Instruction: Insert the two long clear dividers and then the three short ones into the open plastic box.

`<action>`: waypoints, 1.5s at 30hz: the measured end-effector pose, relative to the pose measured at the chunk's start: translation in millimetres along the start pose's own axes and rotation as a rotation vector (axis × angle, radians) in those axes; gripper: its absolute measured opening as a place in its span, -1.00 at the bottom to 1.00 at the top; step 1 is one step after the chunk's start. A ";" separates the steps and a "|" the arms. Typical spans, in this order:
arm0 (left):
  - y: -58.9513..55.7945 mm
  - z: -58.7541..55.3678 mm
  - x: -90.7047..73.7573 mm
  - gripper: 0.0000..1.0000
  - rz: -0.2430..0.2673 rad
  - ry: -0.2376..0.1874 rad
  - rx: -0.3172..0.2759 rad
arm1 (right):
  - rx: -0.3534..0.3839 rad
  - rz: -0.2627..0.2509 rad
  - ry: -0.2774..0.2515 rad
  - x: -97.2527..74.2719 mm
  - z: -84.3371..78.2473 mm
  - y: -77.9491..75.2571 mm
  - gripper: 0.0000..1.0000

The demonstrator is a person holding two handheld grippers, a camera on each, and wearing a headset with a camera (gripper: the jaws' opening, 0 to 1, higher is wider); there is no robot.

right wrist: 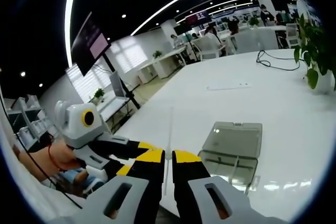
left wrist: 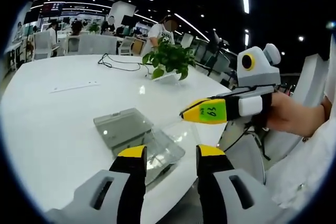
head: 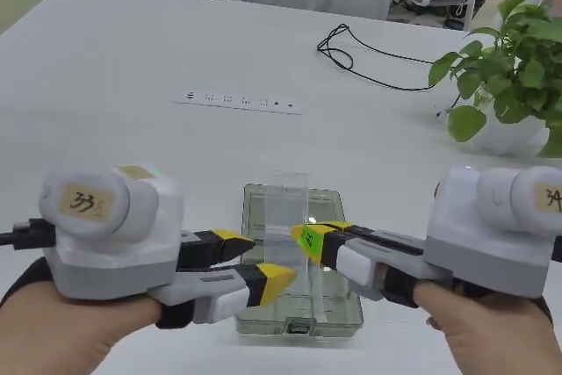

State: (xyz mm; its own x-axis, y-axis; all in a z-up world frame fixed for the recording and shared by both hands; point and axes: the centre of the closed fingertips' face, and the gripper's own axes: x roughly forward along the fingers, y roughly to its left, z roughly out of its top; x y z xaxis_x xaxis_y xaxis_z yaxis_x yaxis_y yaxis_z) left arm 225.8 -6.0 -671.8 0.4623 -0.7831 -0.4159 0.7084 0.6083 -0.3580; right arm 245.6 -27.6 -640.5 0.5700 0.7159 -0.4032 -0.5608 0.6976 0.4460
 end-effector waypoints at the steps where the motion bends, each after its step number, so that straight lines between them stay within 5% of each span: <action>1: 1.4 -1.7 -1.2 -0.23 0.001 0.003 0.010 | 0.005 -0.002 0.001 0.2 1.7 -1.2 -0.87; 9: 8.3 -12.7 -9.1 -0.07 -0.019 0.016 0.069 | 0.033 -0.028 0.020 4.1 6.2 -9.2 -0.87; 20: 15.9 -27.7 -12.5 0.47 -0.075 0.044 0.190 | 0.059 -0.085 0.099 14.3 2.6 -25.7 -0.87; 30: 17.3 -38.4 -14.5 0.87 -0.143 0.063 0.239 | 0.136 -0.213 0.246 26.5 -12.4 -54.4 -0.87; 45: 24.6 -43.8 -15.5 0.89 -0.194 0.080 0.253 | 0.311 -0.314 0.412 44.2 -53.4 -77.0 -0.87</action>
State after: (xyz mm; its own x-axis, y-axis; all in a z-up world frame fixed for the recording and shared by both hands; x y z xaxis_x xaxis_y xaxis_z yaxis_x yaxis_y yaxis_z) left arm 212.7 26.8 -710.7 0.2690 -0.8626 -0.4285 0.8940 0.3891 -0.2220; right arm 281.9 -48.2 -735.3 0.3656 0.4720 -0.8022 -0.1659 0.8811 0.4428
